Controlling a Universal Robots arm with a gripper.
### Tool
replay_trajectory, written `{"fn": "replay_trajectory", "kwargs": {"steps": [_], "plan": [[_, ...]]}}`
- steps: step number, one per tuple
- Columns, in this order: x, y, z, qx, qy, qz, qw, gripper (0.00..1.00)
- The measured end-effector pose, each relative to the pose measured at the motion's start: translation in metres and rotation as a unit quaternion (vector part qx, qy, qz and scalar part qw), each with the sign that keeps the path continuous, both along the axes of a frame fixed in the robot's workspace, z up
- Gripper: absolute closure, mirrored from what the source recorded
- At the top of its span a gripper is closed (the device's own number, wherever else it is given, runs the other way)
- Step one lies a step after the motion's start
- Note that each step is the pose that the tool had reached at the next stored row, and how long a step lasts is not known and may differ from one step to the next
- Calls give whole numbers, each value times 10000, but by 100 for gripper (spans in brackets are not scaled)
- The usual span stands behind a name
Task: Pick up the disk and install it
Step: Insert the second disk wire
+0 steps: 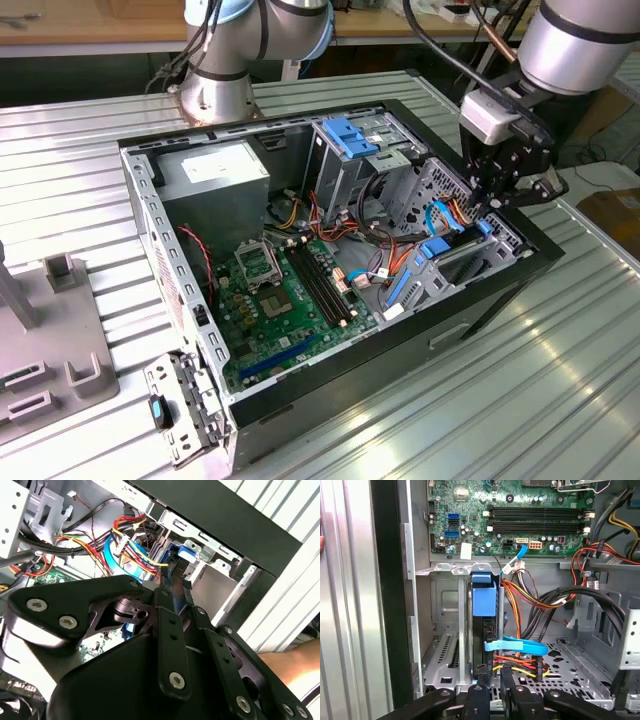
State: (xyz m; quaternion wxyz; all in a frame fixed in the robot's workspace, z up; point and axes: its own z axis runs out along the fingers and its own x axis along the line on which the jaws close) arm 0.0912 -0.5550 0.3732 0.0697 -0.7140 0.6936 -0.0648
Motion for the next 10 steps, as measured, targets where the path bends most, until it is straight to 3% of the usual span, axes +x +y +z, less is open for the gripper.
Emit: {"fn": "replay_trajectory", "kwargs": {"steps": [3, 6, 7, 9, 10], "plan": [[0, 0, 25, 4, 0, 0, 10000, 76], [-160, 34, 27, 2, -1, 0, 10000, 76], [-228, 57, 26, 2, -1, 0, 10000, 76], [-272, 121, 23, 3, -1, -1, 10000, 76], [-283, 188, 19, 13, 0, -1, 10000, 76]]}}
